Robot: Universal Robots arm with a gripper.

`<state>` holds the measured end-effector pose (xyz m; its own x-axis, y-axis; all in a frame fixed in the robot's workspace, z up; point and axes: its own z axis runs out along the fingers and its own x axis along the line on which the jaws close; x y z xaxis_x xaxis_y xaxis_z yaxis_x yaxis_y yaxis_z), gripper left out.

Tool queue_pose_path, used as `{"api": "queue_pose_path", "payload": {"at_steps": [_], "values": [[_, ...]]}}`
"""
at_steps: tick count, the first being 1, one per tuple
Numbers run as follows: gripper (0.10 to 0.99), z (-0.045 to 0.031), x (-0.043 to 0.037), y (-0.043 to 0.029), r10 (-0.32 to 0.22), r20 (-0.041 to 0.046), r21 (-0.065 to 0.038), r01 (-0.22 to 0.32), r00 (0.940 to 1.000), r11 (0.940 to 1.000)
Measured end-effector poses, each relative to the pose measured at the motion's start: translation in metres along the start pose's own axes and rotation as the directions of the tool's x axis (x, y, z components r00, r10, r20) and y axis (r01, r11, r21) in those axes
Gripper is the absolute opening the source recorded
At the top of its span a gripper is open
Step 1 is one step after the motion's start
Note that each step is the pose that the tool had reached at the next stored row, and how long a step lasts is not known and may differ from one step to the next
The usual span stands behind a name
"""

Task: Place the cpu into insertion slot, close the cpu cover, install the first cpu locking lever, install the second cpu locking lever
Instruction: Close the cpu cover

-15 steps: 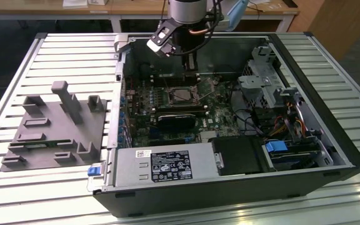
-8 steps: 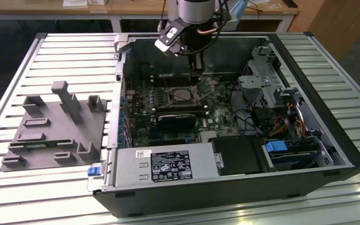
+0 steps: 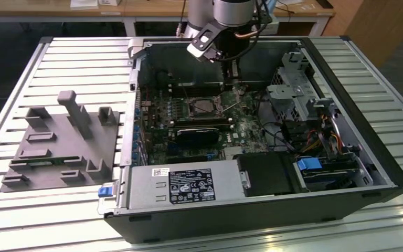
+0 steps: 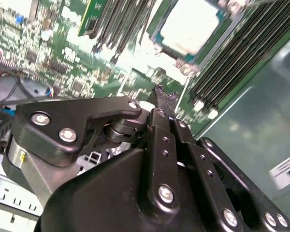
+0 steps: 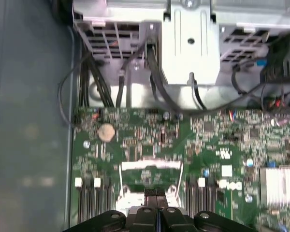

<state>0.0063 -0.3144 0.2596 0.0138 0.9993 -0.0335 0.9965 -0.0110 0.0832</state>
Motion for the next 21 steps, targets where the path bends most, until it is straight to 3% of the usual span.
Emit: {"api": "queue_pose_path", "payload": {"at_steps": [7, 13, 21], "values": [[0.106, 0.0021, 0.0005, 0.0243, 0.0, 0.0, 0.003, 0.0, 1.0, 1.0], [0.106, 0.0034, 0.0008, 0.0397, 0.0, 0.0001, 0.004, 0.0, 1.0, 1.0], [0.106, 0.0088, 0.0012, 0.0467, 0.0, 0.0001, 0.008, 0.0, 1.0, 1.0]]}}
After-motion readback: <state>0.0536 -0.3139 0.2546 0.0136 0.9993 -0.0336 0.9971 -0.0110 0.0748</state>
